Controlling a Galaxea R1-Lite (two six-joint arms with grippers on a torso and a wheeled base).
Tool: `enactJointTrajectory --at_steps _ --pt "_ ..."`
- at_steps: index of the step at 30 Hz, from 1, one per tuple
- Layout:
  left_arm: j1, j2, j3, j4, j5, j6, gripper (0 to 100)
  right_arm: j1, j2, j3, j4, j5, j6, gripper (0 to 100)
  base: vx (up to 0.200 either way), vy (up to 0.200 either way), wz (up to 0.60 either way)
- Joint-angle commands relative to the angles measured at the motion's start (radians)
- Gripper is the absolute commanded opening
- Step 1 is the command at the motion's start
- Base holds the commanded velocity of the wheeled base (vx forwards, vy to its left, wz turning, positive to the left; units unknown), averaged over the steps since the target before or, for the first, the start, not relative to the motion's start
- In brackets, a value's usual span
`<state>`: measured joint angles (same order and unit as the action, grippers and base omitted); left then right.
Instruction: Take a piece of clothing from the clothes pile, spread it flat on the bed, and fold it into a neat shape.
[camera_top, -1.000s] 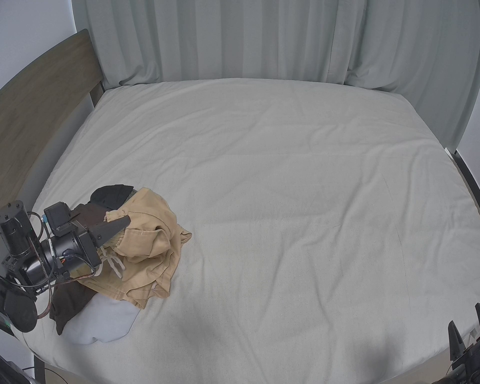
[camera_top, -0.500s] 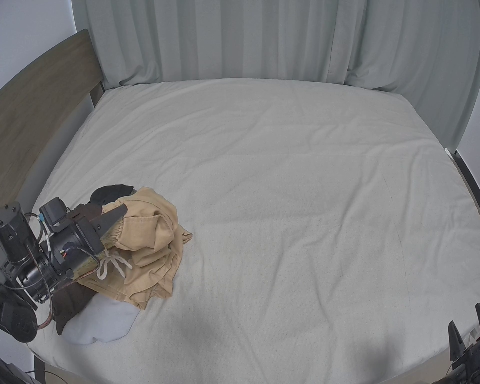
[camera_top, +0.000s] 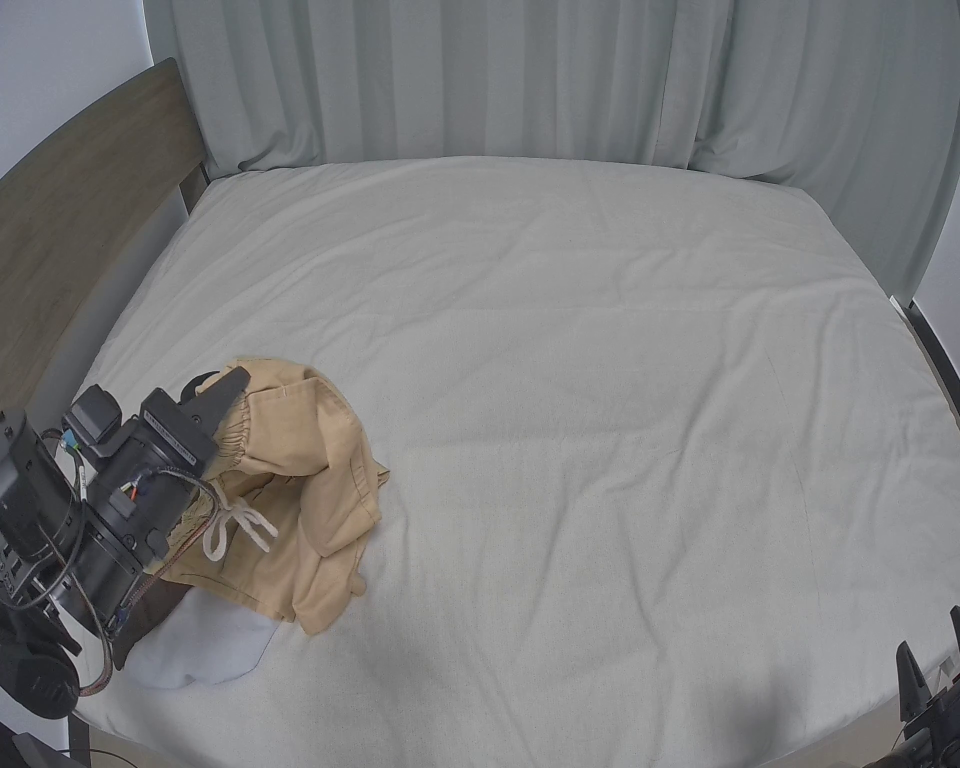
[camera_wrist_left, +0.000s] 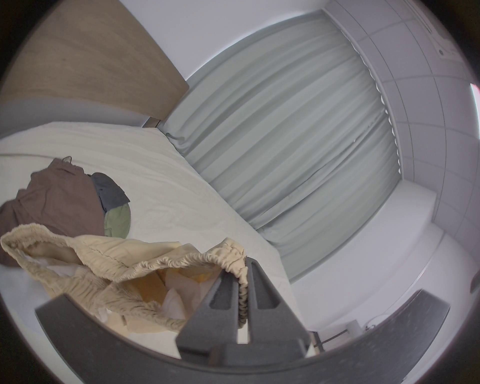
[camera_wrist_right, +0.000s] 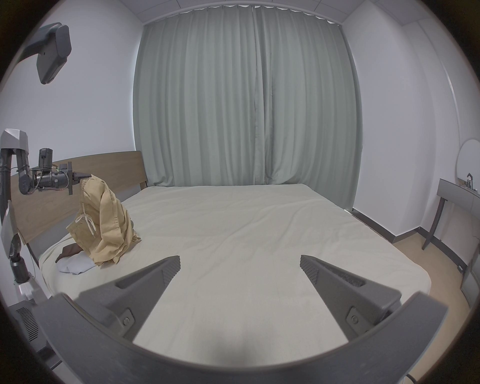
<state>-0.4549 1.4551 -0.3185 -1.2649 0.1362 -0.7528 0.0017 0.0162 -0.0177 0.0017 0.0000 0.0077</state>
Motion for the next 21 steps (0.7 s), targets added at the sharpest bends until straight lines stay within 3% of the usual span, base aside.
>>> enactJointTrajectory --at_steps 1,7,14,21 --pt "-0.068 -0.039 -0.014 -0.004 0.043 -0.033 0 0.000 -0.012 0.018 0.000 0.000 0.000 100 0.000 0.000 0.00" --pt "-0.094 -0.079 -0.083 0.010 0.105 -0.034 0 0.000 -0.012 0.018 0.001 0.000 0.000 100 0.000 0.000 0.00" --pt "-0.162 -0.159 -0.123 0.079 0.105 -0.039 0 0.000 -0.012 0.018 0.000 0.000 0.000 100 0.000 0.000 0.00" --pt "-0.159 -0.171 -0.090 0.110 0.102 -0.042 0 0.000 -0.012 0.018 0.000 0.000 0.000 100 0.000 0.000 0.00"
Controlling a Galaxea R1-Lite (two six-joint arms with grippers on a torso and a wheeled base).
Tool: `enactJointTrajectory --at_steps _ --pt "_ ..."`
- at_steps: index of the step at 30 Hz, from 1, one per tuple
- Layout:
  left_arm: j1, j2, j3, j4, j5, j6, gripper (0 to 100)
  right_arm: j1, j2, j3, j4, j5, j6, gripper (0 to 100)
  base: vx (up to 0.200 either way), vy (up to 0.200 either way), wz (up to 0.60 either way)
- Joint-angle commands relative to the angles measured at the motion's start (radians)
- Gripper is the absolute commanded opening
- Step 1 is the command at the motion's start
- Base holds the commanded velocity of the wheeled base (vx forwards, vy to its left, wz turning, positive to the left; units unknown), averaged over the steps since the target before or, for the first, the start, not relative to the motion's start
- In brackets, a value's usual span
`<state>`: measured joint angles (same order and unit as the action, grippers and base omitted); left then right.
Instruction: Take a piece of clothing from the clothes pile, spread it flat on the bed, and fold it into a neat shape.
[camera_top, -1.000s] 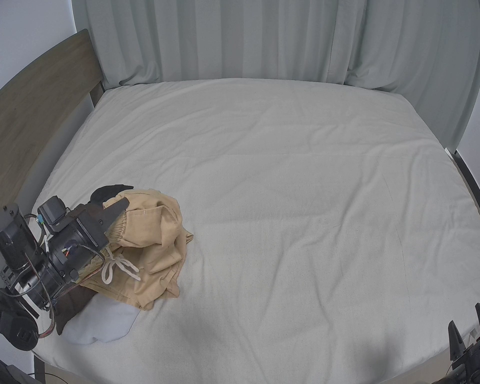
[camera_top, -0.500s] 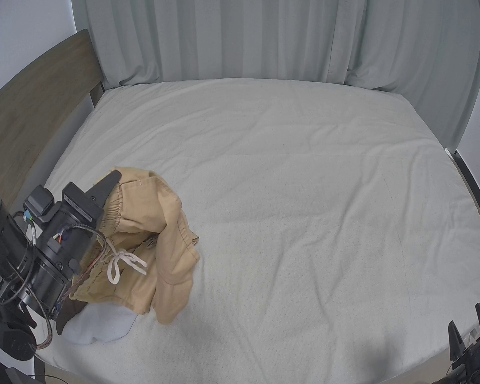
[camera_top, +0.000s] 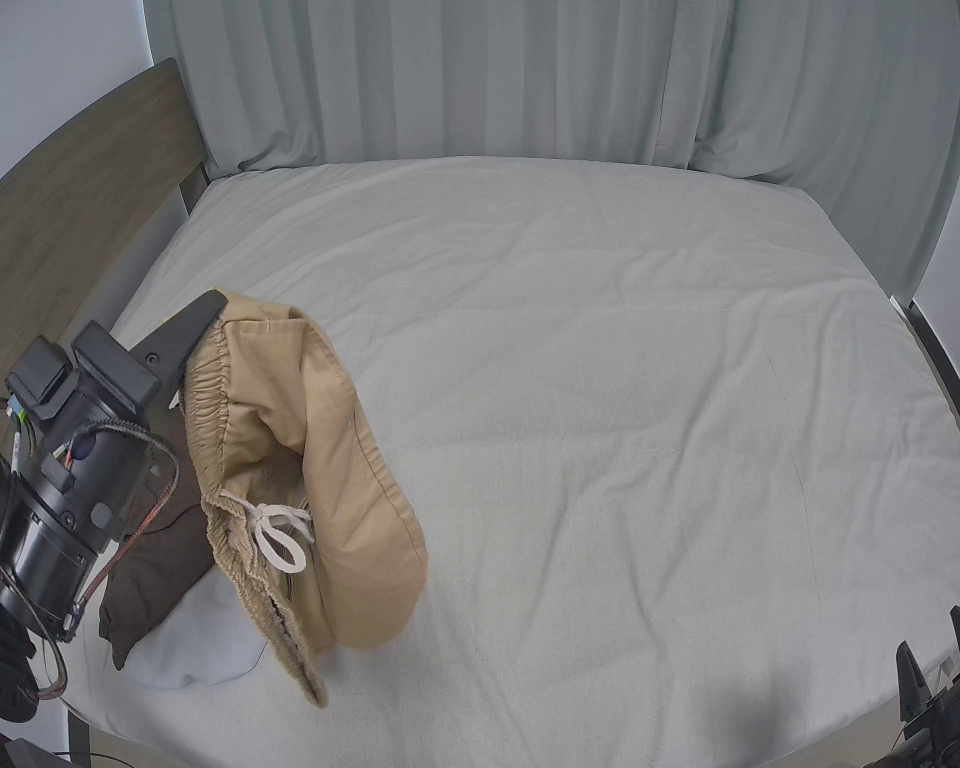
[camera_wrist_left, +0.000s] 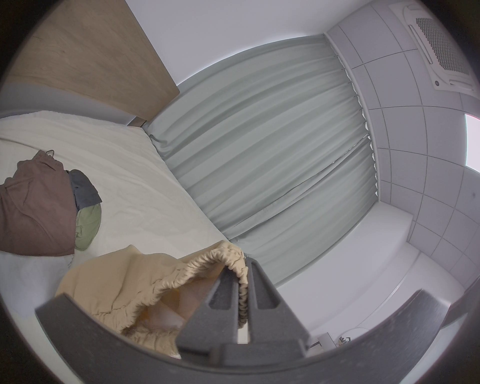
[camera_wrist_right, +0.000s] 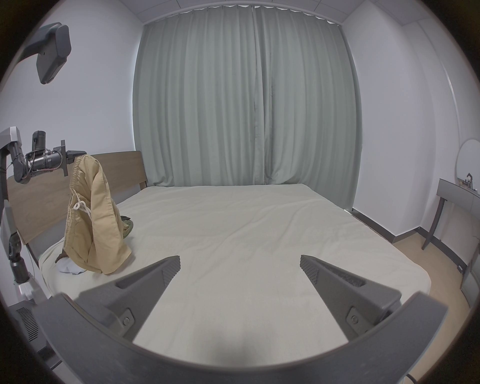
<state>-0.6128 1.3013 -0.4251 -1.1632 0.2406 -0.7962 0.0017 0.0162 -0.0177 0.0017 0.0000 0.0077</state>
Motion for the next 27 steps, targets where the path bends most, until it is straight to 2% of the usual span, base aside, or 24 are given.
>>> enactJointTrajectory --at_steps 1,7,15,16,20,27 --pt "0.001 -0.017 0.022 0.014 -0.006 0.003 0 0.000 -0.012 0.018 0.000 0.000 0.000 100 0.000 0.000 0.00" --pt "0.004 -0.017 0.023 0.037 -0.011 0.005 0 0.000 -0.012 0.018 0.000 0.000 0.000 100 0.000 0.000 0.00" --pt "-0.007 -0.062 -0.041 0.057 -0.017 -0.021 0 0.000 -0.012 0.018 0.000 0.000 0.000 100 0.000 0.000 0.00" --pt "-0.007 -0.066 -0.040 0.079 -0.017 -0.051 0 0.000 -0.012 0.018 0.001 0.000 0.000 100 0.000 0.000 0.00" --pt "-0.007 -0.062 -0.001 0.096 -0.020 -0.052 0 0.000 -0.012 0.018 0.000 0.000 0.000 100 0.000 0.000 0.00" --pt "0.019 -0.053 0.048 0.154 -0.083 -0.049 0 0.000 -0.012 0.018 0.001 0.000 0.000 100 0.000 0.000 0.00"
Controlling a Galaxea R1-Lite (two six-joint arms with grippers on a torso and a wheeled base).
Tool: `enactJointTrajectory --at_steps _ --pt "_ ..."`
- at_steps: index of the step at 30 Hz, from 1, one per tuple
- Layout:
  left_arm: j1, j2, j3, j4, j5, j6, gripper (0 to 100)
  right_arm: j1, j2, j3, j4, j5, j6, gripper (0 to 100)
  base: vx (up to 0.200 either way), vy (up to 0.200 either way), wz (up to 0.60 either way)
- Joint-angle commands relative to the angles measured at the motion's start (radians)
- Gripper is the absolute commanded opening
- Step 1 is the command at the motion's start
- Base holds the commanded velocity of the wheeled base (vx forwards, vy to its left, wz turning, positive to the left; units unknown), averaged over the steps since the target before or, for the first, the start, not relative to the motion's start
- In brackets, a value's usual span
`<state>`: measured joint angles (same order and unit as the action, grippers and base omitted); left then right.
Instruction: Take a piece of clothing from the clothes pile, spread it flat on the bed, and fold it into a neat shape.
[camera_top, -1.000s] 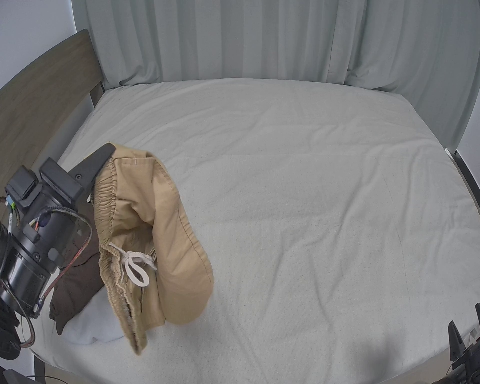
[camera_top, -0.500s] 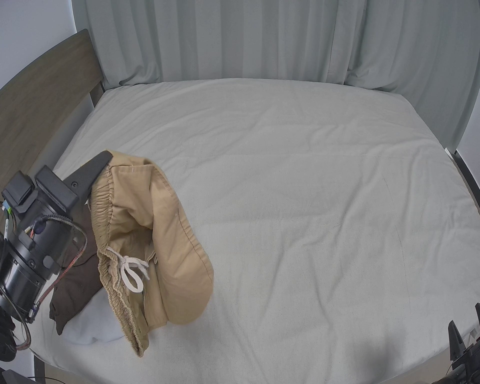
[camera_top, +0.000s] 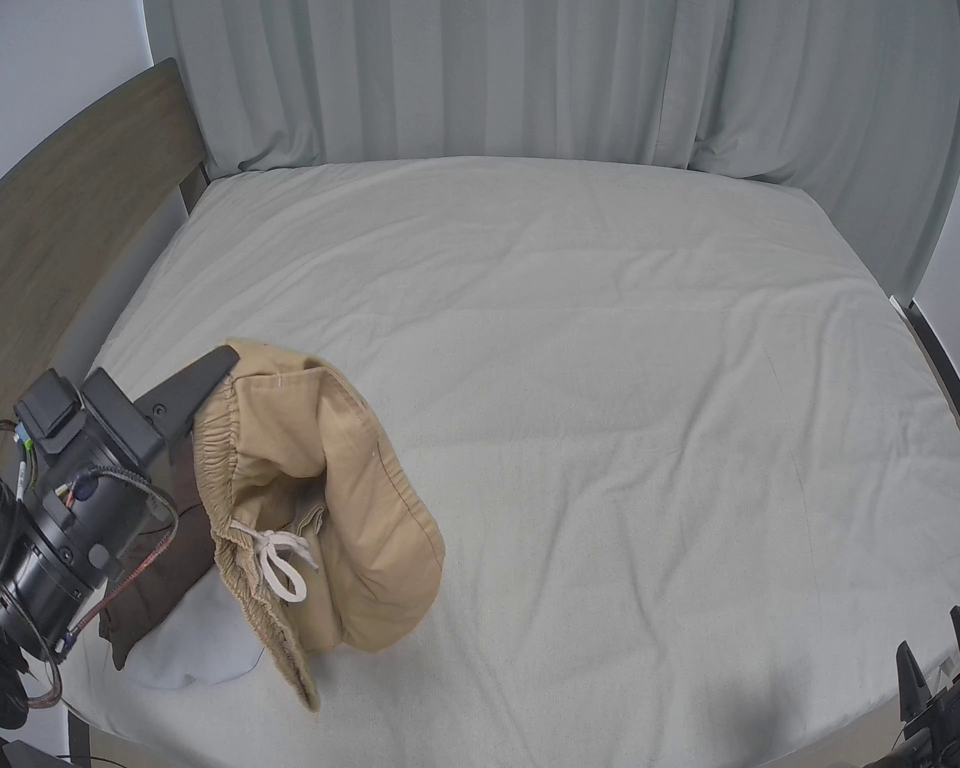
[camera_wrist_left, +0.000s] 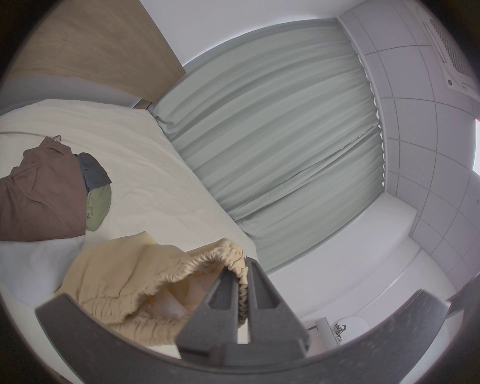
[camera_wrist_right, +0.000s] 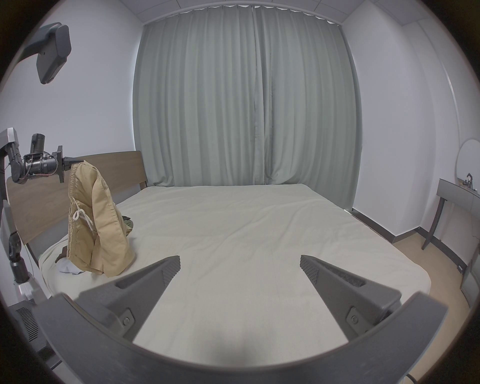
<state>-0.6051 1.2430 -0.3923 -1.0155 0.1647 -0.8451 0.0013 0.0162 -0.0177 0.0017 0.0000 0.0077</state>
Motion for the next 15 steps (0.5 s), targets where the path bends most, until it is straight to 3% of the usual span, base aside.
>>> enactJointTrajectory --at_steps 1,6,10,15 --pt "0.011 0.009 0.013 0.008 -0.010 0.000 0 0.000 -0.012 0.018 0.000 0.000 0.000 100 0.000 0.000 0.00" --pt "0.004 0.136 0.009 0.002 -0.027 0.008 0 0.000 -0.012 0.018 0.000 0.000 0.000 100 0.000 0.000 0.00" --pt "-0.074 0.285 -0.056 -0.032 -0.025 -0.002 0 0.000 -0.012 0.018 0.000 0.000 0.000 100 0.000 0.000 0.00" --pt "-0.226 0.477 -0.226 -0.071 -0.019 -0.006 0 0.000 -0.012 0.018 0.001 0.000 0.000 100 0.000 0.000 0.00"
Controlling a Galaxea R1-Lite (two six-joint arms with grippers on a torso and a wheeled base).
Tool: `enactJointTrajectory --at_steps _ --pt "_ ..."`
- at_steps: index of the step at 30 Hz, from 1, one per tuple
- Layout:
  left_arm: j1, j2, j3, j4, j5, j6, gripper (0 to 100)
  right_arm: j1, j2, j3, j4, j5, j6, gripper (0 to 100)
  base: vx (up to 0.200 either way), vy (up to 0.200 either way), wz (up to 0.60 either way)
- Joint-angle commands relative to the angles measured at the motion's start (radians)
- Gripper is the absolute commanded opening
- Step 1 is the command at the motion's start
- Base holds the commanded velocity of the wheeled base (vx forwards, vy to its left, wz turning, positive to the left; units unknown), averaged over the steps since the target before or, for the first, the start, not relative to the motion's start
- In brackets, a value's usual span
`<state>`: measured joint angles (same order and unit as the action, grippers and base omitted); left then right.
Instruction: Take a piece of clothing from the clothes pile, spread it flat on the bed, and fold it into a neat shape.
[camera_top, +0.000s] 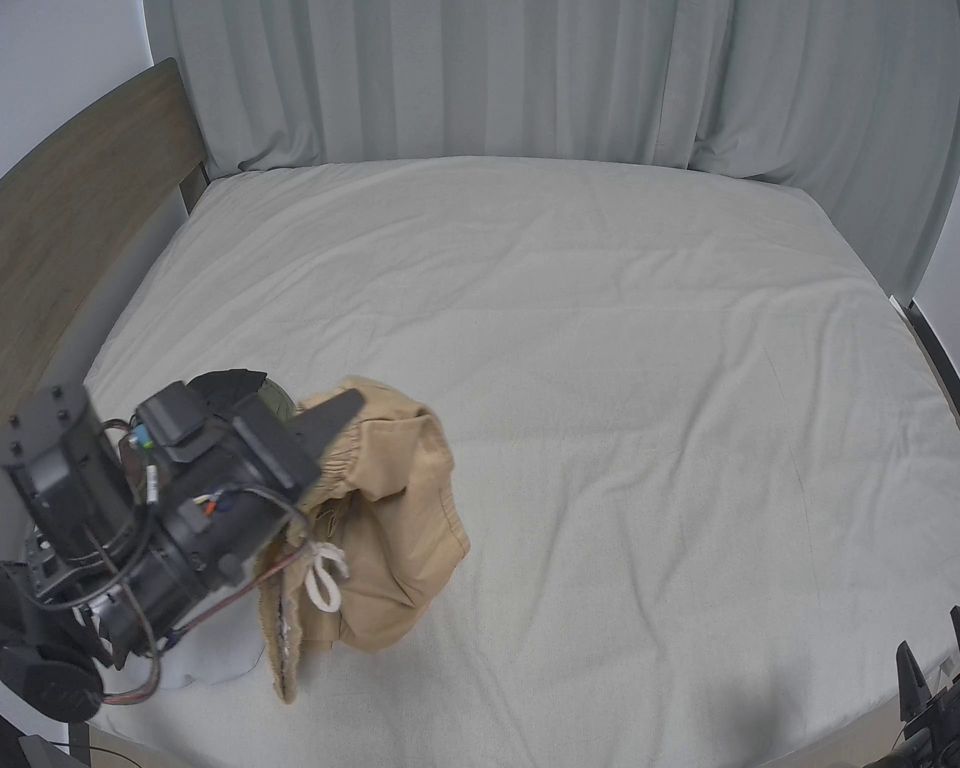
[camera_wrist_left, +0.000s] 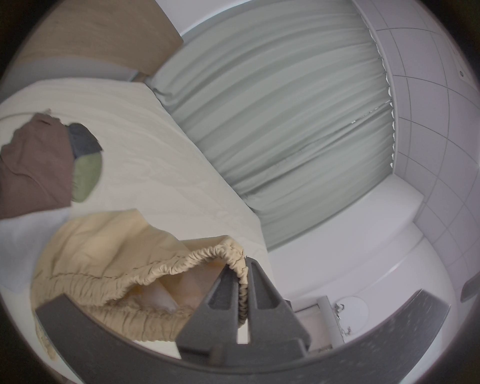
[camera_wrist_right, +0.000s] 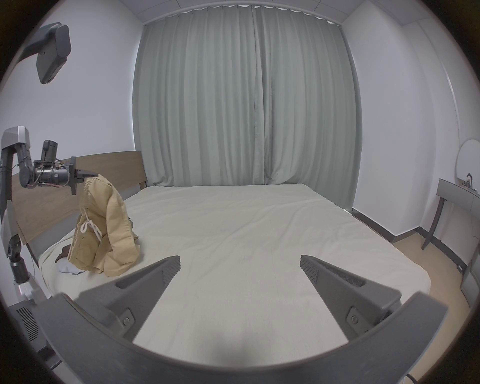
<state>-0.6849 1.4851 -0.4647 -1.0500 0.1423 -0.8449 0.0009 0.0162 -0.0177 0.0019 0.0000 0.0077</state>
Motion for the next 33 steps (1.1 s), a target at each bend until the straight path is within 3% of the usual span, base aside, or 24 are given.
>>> enactJointTrajectory --at_steps 1,3,5,11,14,19,29,33 --pt "-0.147 0.234 -0.154 -0.036 0.003 -0.006 0 0.001 -0.012 0.018 0.001 0.000 0.000 100 0.000 0.000 0.00" --pt "-0.254 0.345 -0.275 -0.062 0.011 -0.019 0 0.001 -0.012 0.018 0.001 0.000 0.000 100 0.000 0.000 0.00" --pt "-0.298 0.376 -0.336 -0.085 0.013 -0.025 0 0.001 -0.012 0.018 0.001 0.000 0.000 100 0.000 0.000 0.00" --pt "-0.415 0.351 -0.535 -0.093 -0.004 -0.071 0 -0.001 -0.012 0.018 0.001 0.000 0.000 100 0.000 0.000 0.00" --pt "-0.432 0.311 -0.597 -0.084 -0.013 -0.105 0 -0.001 -0.012 0.018 0.001 0.000 0.000 100 0.000 0.000 0.00" --pt "-0.398 0.265 -0.612 -0.044 -0.021 -0.135 0 -0.001 -0.012 0.018 0.001 0.002 0.000 100 0.000 0.000 0.00" --pt "-0.220 0.342 -0.416 -0.050 -0.012 -0.122 0 -0.001 -0.012 0.018 0.000 0.000 0.000 100 0.000 0.000 0.00" --pt "-0.156 0.380 -0.305 -0.108 -0.010 -0.062 0 0.001 -0.012 0.018 0.001 0.000 0.002 100 0.000 0.000 0.00"
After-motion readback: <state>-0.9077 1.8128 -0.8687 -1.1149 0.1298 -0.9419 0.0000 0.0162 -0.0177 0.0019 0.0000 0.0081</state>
